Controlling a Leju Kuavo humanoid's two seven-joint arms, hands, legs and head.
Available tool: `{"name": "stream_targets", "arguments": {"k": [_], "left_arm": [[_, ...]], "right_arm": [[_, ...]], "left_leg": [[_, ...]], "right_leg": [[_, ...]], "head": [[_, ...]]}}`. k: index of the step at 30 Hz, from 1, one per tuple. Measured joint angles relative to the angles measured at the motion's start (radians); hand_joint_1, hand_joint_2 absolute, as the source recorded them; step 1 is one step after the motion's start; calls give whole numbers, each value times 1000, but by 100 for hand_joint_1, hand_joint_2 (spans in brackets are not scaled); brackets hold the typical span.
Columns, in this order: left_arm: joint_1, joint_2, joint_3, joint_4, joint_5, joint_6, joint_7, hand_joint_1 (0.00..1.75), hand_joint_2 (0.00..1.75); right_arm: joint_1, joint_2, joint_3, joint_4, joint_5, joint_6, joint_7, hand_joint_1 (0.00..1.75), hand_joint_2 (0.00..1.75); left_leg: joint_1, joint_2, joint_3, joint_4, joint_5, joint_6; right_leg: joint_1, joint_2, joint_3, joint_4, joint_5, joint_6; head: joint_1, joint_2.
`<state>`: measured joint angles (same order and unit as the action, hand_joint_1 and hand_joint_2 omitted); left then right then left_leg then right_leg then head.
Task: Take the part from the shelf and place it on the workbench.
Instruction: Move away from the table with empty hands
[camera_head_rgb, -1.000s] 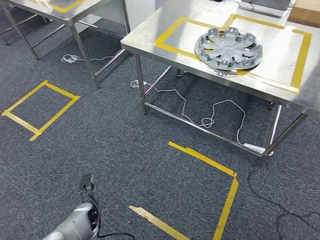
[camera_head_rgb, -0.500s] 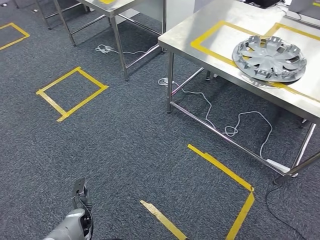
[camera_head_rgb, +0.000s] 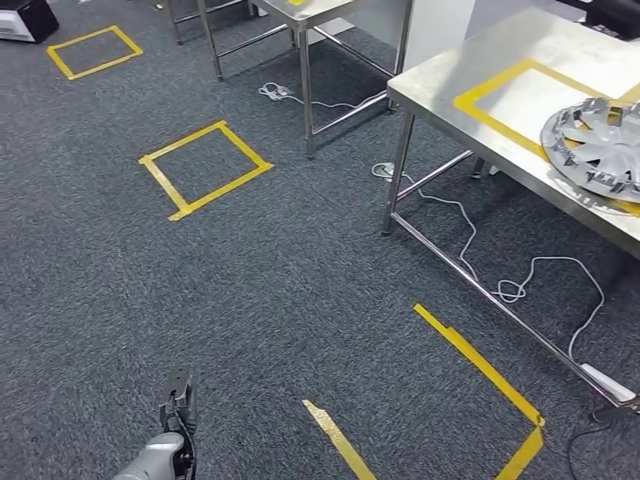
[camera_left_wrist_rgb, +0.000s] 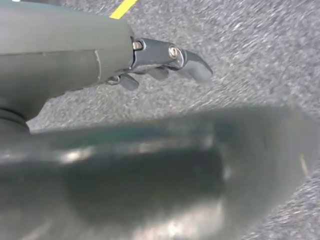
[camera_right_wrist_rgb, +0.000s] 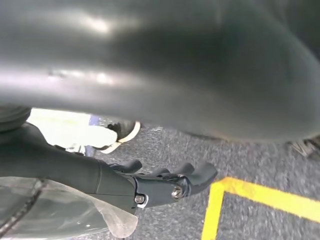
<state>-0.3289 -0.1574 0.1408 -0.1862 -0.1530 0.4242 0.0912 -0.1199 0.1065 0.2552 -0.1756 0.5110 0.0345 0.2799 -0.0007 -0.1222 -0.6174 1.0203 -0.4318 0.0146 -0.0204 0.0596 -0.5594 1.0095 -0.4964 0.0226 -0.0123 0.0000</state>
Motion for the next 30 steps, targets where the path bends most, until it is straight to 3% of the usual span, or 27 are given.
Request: {"name": "stream_targets", "arguments": {"k": [2, 4, 6, 7, 8, 9, 11, 13, 14, 16, 18, 20, 21, 22, 23, 25, 27, 29, 30], "left_arm": [[4, 1, 0, 0, 1, 0, -1, 0, 0], [2, 0, -1, 0, 2, 0, -5, 0, 0], [2, 0, -1, 0, 3, 0, -12, 0, 0], [5, 0, -1, 0, 3, 0, -15, 0, 0], [7, 0, -1, 0, 3, 0, -16, 0, 0], [8, 0, -1, 0, 3, 0, -17, 0, 0], [5, 0, -1, 0, 3, 0, -18, 0, 0], [-1, -1, -1, 0, 3, 0, -18, 0, 0], [-1, -1, -1, 0, 3, 0, -18, 0, 0], [3, -1, -1, 0, 3, 0, -19, 0, 0], [4, 0, -1, 0, 1, 0, -19, 0, 0], [1, -1, -1, 0, -3, -1, -20, 0, 0], [0, -3, -1, 0, -6, -2, -20, 0, 0], [0, -4, -1, 0, -9, -2, -19, 0, 0], [0, -5, -2, 0, -13, -3, -18, 0, 0], [-1, -6, -5, 0, -21, -5, -16, 0, 0], [-6, -8, -9, 0, -27, -6, -12, 0, 0], [-10, -10, -12, 0, -31, -6, -8, 0, 0], [-11, -10, -14, 0, -32, -6, -7, 0, 0]], "right_arm": [[0, 2, 0, 0, 2, 1, -1, 0, 0], [2, 4, 0, 0, 4, 2, -2, 0, 0], [5, 4, 0, 0, 6, 3, -2, 0, 0], [5, 4, 0, 0, 7, 3, -2, 0, 0], [6, 4, 0, 0, 7, 4, -2, 0, 0], [5, 4, 0, 0, 8, 5, -3, 0, 0], [4, 4, 0, 0, 8, 6, -4, 0, 0], [4, 4, 0, 0, 9, 8, -6, 0, 0], [3, 4, 0, 0, 10, 8, -7, 0, 0], [-1, 5, 0, 0, 11, 9, -12, 0, 0], [-3, 6, 0, 0, 12, 9, -16, 0, 0], [0, 6, 0, 0, 11, 10, -19, 0, 0], [3, 6, 0, 0, 9, 11, -19, 0, 0], [6, 6, 0, 0, 8, 11, -20, 0, 0], [8, 6, 0, 0, 6, 12, -20, 0, 0], [10, 6, -1, 0, 2, 11, -22, 0, 0], [12, 6, -2, 1, -2, 8, -24, 0, 0], [12, 6, -2, 2, -4, 7, -28, 0, 0], [13, 7, -2, 2, -5, 6, -30, 0, 0]], "left_leg": [[-1, 34, -11, 21, -15, -12], [-1, 91, -53, 115, -69, -22], [5, 110, -111, 242, -122, -30], [8, 113, -125, 274, -127, -33], [11, 115, -120, 268, -114, -35], [12, 121, -96, 224, -85, -35], [6, 161, -24, 89, -29, -29], [-3, 195, 14, 10, -14, -17], [-8, 194, 15, 3, -19, -11], [-6, 171, 13, -3, -17, 2], [-1, 147, 16, -10, -12, 16], [0, 122, 16, -11, -10, 25], [-1, 109, 15, -11, -10, 28], [-2, 94, 16, -11, -10, 28], [-3, 79, 16, -10, -10, 29], [-3, 49, 19, -8, -12, 27], [-4, 24, 16, -1, -14, 20], [-2, 2, 8, 3, -12, 10], [0, -9, 5, 2, -10, 4]], "right_leg": [[-2, -22, 5, -8, 5, -11], [-2, -49, 10, -12, 6, -20], [-1, -78, 11, -12, 3, -23], [-1, -91, 12, -11, 2, -24], [-1, -104, 12, -11, 0, -23], [-1, -115, 15, -11, -1, -21], [2, -137, 20, -10, -7, -13], [8, -159, 24, -10, -13, -2], [10, -170, 26, -10, -15, 3], [9, -182, 31, -12, -22, 13], [6, -140, 12, 33, -57, 20], [5, -83, -50, 157, -119, 21], [5, -70, -85, 224, -142, 21], [5, -64, -111, 265, -148, 20], [6, -61, -121, 272, -134, 19], [5, -45, -88, 178, -61, 14], [1, 0, -34, 54, -8, 9], [0, 23, -9, 7, -2, 7], [0, 14, -4, 3, -2, 5]], "head": [[-4, 0], [-10, 0], [-12, 0], [-12, 0], [-12, 0], [-13, 0], [-13, 0], [-13, 0], [-13, 0], [-12, 0], [-8, 0], [-2, 0], [-1, 0], [-1, 0], [-1, 0], [-1, 0], [-1, 0], [-2, 0], [-2, 0]]}}
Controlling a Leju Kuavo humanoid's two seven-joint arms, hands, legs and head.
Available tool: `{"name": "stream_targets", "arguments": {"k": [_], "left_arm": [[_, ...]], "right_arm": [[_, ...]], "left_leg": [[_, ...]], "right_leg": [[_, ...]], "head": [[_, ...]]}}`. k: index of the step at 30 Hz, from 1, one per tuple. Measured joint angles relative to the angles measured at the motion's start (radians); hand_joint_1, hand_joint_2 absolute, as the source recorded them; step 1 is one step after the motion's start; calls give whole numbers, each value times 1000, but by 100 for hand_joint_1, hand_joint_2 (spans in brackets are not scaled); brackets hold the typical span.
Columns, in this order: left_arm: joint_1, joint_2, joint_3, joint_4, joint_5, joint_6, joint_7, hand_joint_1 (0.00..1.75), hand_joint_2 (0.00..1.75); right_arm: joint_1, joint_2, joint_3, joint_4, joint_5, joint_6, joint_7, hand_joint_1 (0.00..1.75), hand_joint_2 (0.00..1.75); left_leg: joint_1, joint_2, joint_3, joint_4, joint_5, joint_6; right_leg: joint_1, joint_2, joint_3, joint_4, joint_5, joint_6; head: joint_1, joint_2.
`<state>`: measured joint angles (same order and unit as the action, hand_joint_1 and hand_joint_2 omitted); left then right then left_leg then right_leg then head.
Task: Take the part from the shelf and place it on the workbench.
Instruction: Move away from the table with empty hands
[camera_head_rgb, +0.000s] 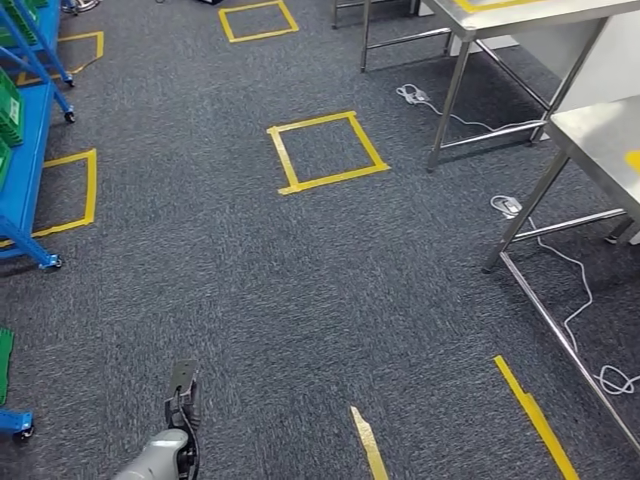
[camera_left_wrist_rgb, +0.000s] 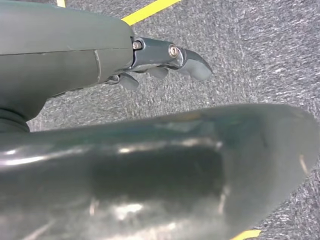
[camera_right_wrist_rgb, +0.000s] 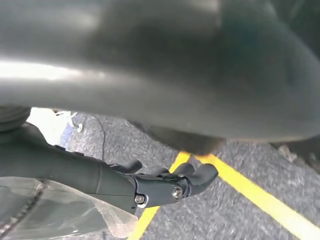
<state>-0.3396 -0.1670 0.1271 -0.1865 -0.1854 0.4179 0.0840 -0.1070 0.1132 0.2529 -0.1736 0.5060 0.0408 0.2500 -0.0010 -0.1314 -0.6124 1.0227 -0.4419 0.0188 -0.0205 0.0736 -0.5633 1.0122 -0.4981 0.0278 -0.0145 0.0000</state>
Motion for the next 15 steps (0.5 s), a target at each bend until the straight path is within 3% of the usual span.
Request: {"name": "stream_targets", "arguments": {"k": [1, 3, 5, 7, 8, 9, 10, 12, 14, 15], "left_arm": [[1, 1, -2, 0, -2, 0, 2, 0, 0], [0, 3, -6, 0, -7, 1, 6, 0, 0], [-6, 1, -11, 0, -14, 1, 11, 0, 0], [-10, 0, -14, 0, -21, 1, 19, 0, 0], [-10, -1, -15, 0, -24, 1, 23, 0, 0], [-10, -1, -17, 0, -27, 1, 26, 0, 0], [-11, -1, -19, 0, -30, 1, 30, 0, 0], [-16, -2, -26, 0, -39, 1, 34, 0, 0], [-23, -5, -33, 0, -45, 1, 37, 0, 0], [-25, -6, -36, 0, -48, 2, 39, 0, 0]], "right_arm": [[1, 0, 0, 0, -1, 0, -2, 0, 0], [3, 2, -1, 0, -5, 0, -5, 0, 0], [5, 5, -1, 0, -9, 0, -6, 0, 0], [8, 5, -4, 0, -12, 0, -6, 0, 0], [9, 5, -6, 0, -14, 0, -5, 0, 0], [9, 5, -7, 0, -16, 0, -5, 0, 0], [9, 5, -9, 0, -17, -1, -6, 0, 0], [9, 6, -10, 0, -19, -2, -7, 0, 0], [10, 6, -10, 0, -20, -4, -7, 0, 0], [10, 6, -10, 0, -20, -4, -7, 0, 0]], "left_leg": [[1, -2, -2, 1, 0, -5], [-1, 37, -18, 38, -24, -15], [-2, 98, -69, 149, -82, -24], [3, 120, -124, 264, -123, -30], [4, 124, -131, 279, -118, -32], [6, 128, -118, 254, -95, -31], [5, 138, -87, 195, -60, -29], [-4, 189, -20, 63, -13, -19], [-14, 219, 5, 7, -9, -8], [-17, 210, 4, 3, -10, -2]], "right_leg": [[0, -11, 3, -2, 2, -4], [-2, -37, 10, -8, 3, -15], [0, -66, 16, -11, 1, -24], [2, -97, 19, -10, -4, -27], [3, -111, 21, -10, -6, -26], [3, -124, 23, -10, -9, -25], [3, -136, 27, -10, -11, -23], [7, -156, 35, -9, -19, -15], [13, -178, 40, -10, -26, -6], [15, -190, 42, -12, -28, -1]], "head": [[0, 0], [-5, 0], [-10, 0], [-10, 0], [-11, 0], [-11, 0], [-11, 0], [-12, 0], [-11, 0], [-12, 0]]}}
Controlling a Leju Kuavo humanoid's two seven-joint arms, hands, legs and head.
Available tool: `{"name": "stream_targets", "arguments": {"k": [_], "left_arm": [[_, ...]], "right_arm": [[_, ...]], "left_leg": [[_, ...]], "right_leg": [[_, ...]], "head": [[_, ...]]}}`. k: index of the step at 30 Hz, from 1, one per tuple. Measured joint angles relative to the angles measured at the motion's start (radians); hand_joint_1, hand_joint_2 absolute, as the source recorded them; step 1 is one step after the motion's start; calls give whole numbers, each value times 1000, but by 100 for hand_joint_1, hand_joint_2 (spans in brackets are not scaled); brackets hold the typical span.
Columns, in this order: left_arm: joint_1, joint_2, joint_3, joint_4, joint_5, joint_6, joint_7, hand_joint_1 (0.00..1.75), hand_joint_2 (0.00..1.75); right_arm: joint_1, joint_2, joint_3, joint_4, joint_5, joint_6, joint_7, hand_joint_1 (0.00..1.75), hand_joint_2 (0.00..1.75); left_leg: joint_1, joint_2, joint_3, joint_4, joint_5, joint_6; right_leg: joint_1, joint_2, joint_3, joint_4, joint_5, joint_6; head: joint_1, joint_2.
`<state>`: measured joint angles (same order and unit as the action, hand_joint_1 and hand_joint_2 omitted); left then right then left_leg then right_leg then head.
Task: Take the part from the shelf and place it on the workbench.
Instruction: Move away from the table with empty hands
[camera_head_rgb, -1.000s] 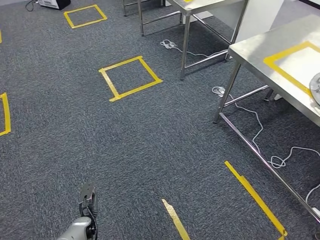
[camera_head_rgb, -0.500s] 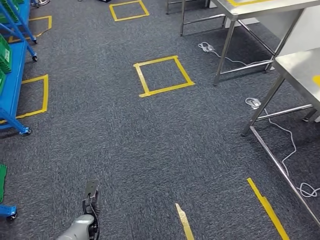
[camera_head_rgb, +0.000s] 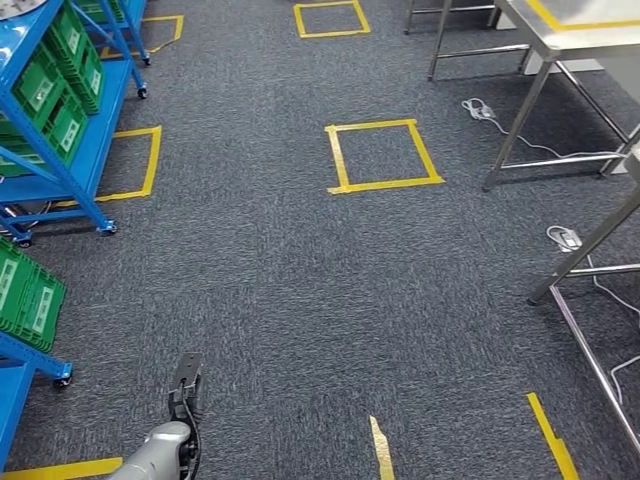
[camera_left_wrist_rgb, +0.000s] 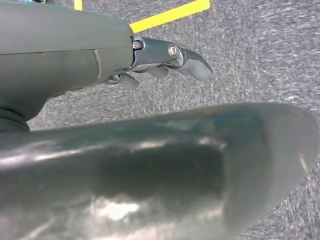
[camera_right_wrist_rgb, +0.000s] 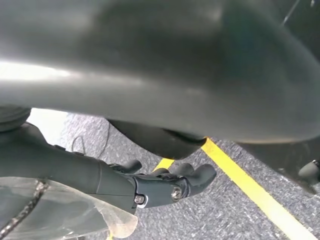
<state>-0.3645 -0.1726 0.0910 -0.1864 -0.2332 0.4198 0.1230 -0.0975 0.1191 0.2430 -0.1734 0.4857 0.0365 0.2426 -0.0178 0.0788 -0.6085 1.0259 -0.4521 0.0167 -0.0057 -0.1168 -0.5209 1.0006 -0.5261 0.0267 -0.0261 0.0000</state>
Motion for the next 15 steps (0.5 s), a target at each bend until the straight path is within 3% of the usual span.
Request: {"name": "stream_targets", "arguments": {"k": [1, 3, 5, 7, 8, 9, 10, 12, 14, 15], "left_arm": [[0, 0, -2, 0, -3, 1, 3, 0, 0], [-2, -2, -6, 0, -9, 3, 7, 0, 0], [-6, -8, -11, 0, -15, 5, 8, 0, 0], [-6, -16, -17, 0, -18, 12, 8, 0, 0], [-5, -19, -20, 0, -19, 16, 8, 0, 0], [-3, -22, -22, 0, -19, 21, 8, 0, 0], [-3, -25, -24, 0, -19, 27, 6, 0, 0], [-3, -35, -25, 0, -14, 40, -3, 0, 0], [-3, -46, -24, 0, -3, 53, -12, 0, 0], [-2, -52, -24, 0, 6, 60, -14, 0, 0]], "right_arm": [[0, 0, 0, 0, 0, 0, 0, 0, 0], [1, 1, 0, -1, -2, -1, -1, 0, 0], [7, 0, -3, -1, -3, -2, -1, 0, 0], [13, 0, -7, 0, -4, -3, -1, 0, 0], [15, -1, -10, 0, -3, -2, -1, 0, 0], [17, -2, -12, 0, -1, 1, -1, 0, 0], [18, -3, -13, 0, 3, 7, -1, 0, 0], [21, -6, -14, 2, 20, 24, 1, 0, 0], [20, -9, -13, 4, 41, 41, 5, 0, 0], [18, -9, -12, 5, 50, 48, 9, 0, 0]], "left_leg": [[2, -13, 0, -3, 2, 6], [7, -38, 3, -10, 6, 19], [10, -66, 4, -13, 9, 29], [9, -96, 4, -13, 8, 33], [8, -110, 5, -12, 7, 33], [8, -126, 6, -11, 7, 33], [9, -141, 8, -10, 6, 32], [9, -168, 8, -5, 3, 27], [10, -189, 1, -1, 3, 17], [11, -199, -2, 0, 5, 11]], "right_leg": [[-1, -7, 2, -2, -4, 6], [-6, 30, -7, 25, -28, 15], [-8, 93, -60, 136, -85, 19], [-8, 113, -132, 267, -130, 21], [-7, 115, -151, 291, -126, 21], [-7, 118, -152, 276, -100, 20], [-8, 124, -134, 222, -59, 18], [-13, 166, -79, 86, 10, 14], [-16, 200, -45, 19, 24, 11], [-15, 198, -40, 14, 21, 8]], "head": [[0, 0], [3, 0], [8, 0], [10, 0], [9, 0], [10, 0], [9, 0], [9, 0], [9, 0], [9, 0]]}}
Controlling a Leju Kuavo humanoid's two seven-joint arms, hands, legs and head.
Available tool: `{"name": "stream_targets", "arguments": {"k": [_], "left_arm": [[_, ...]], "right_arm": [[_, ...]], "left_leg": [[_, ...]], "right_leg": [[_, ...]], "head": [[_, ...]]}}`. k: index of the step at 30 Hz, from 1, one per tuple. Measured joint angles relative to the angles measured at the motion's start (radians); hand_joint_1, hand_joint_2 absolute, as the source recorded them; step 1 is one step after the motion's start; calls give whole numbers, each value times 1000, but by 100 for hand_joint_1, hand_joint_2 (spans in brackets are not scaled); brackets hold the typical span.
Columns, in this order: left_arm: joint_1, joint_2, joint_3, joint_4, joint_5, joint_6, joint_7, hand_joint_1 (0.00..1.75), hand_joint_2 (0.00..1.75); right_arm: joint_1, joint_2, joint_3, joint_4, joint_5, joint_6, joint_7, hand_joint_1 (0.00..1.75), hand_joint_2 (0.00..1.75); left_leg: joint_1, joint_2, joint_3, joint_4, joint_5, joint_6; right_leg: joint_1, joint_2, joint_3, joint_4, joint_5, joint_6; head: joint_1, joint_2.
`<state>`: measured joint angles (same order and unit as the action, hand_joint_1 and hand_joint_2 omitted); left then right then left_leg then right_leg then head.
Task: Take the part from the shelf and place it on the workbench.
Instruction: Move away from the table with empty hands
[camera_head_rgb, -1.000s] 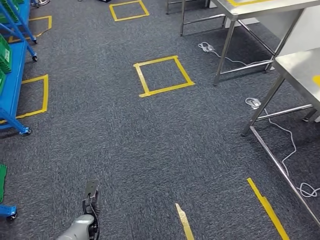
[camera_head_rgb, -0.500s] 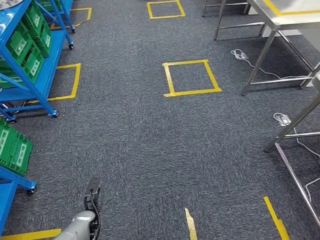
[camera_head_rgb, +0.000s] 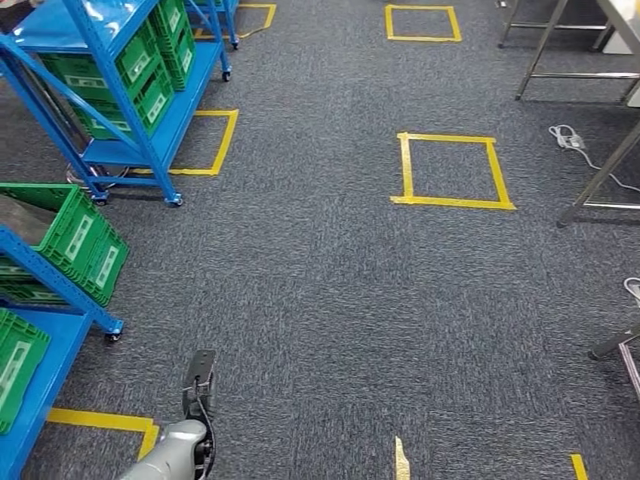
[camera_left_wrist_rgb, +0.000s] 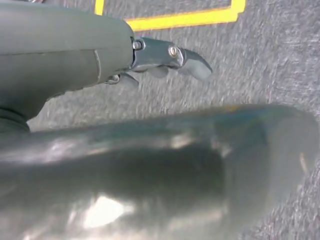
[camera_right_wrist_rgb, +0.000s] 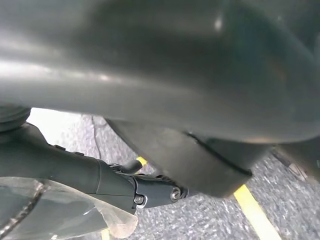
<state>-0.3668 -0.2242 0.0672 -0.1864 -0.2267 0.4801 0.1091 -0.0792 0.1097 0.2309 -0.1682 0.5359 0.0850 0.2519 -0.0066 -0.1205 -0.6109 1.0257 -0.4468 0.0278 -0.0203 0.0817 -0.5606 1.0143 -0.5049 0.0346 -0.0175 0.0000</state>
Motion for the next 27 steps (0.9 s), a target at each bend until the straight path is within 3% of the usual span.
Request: {"name": "stream_targets", "arguments": {"k": [1, 3, 5, 7, 8, 9, 10, 12, 14, 16, 17, 19, 21, 23, 24, 25, 27], "left_arm": [[2, -4, 1, 0, 9, 8, -1, 0, 0], [5, -14, 6, 0, 26, 27, -1, 0, 0], [3, -25, 10, 0, 33, 46, -1, 0, 0], [4, -36, 15, 0, 37, 57, -1, 0, 0], [6, -41, 17, 0, 38, 61, -1, 0, 0], [8, -43, 19, 0, 38, 64, -1, 0, 0], [9, -45, 20, 0, 38, 66, -1, 0, 0], [9, -50, 23, 0, 39, 72, -1, 0, 0], [5, -60, 27, 0, 48, 89, -2, 0, 0], [10, -71, 39, -2, 34, 114, 6, 0, 0], [28, -74, 53, -8, -8, 110, -4, 0, 0], [96, -65, 103, -20, -179, 25, -100, 0, 0], [175, -40, 153, -23, -342, -102, -229, 0, 0], [231, -17, 184, -23, -393, -159, -271, 0, 0], [248, -10, 195, -23, -395, -164, -267, 0, 0], [257, -3, 204, -23, -395, -164, -259, 0, 0], [263, 4, 222, -23, -391, -161, -245, 0, 0]], "right_arm": [[-2, -1, 2, 0, 8, 7, 4, 0, 0], [-5, -2, 12, 0, 25, 21, 12, 0, 0], [-6, -3, 22, 0, 38, 32, 15, 0, 0], [-7, -5, 29, 0, 45, 38, 16, 0, 0], [-8, -6, 32, 0, 46, 39, 17, 0, 0], [-10, -6, 35, 0, 46, 40, 17, 0, 0], [-11, -6, 38, 0, 47, 40, 18, 0, 0], [-13, -7, 43, 0, 53, 41, 20, 0, 0], [-20, -7, 50, 0, 71, 45, 29, 0, 0], [-37, -6, 64, 0, 87, 45, 50, 0, 0], [-45, -6, 68, 0, 78, 38, 57, 0, 0], [-45, -11, 56, -2, 17, 12, 44, 0, 0], [-23, -21, 26, -2, -43, -11, 3, 0, 0], [5, -29, 1, -2, -62, -23, -25, 0, 0], [17, -32, -7, -1, -64, -27, -32, 0, 0], [24, -34, -13, -1, -64, -28, -38, 0, 0], [31, -38, -20, -1, -55, -23, -53, 0, 0]], "left_leg": [[2, -7, -3, -1, 1, -6], [2, 22, -13, 21, -14, -16], [1, 80, -55, 114, -65, -24], [6, 105, -115, 241, -118, -31], [9, 110, -131, 275, -123, -34], [11, 113, -128, 271, -110, -35], [12, 119, -106, 227, -80, -34], [6, 155, -34, 90, -21, -28], [-4, 186, 4, 10, -5, -18], [-9, 176, 3, 1, -9, -8], [-7, 166, 6, -4, -8, -3], [-1, 150, 17, -15, -7, 9], [1, 132, 24, -18, -9, 17], [1, 101, 25, -18, -11, 20], [1, 83, 25, -17, -11, 20], [1, 65, 26, -16, -12, 20], [1, 33, 27, -11, -15, 14]], "right_leg": [[1, -10, 3, -2, 1, -5], [0, -33, 10, -11, 4, -17], [1, -62, 17, -16, 4, -28], [5, -93, 20, -16, -1, -33], [6, -108, 21, -16, -3, -33], [7, -121, 23, -16, -5, -32], [8, -133, 26, -15, -8, -31], [11, -156, 35, -15, -15, -24], [16, -176, 40, -14, -22, -15], [17, -196, 44, -17, -25, -4], [15, -194, 46, -18, -30, 2], [11, -151, 34, 19, -60, 10], [9, -99, -24, 141, -121, 13], [9, -86, -93, 260, -156, 13], [9, -85, -107, 272, -144, 13], [8, -81, -102, 242, -112, 12], [4, -47, -52, 110, -35, 10]], "head": [[0, 0], [-3, 0], [-8, 0], [-10, 0], [-10, 0], [-10, 0], [-10, 0], [-10, 0], [-9, 0], [-9, 0], [-8, 0], [-4, 0], [1, 0], [1, 0], [2, 0], [1, 0], [2, 0]]}}
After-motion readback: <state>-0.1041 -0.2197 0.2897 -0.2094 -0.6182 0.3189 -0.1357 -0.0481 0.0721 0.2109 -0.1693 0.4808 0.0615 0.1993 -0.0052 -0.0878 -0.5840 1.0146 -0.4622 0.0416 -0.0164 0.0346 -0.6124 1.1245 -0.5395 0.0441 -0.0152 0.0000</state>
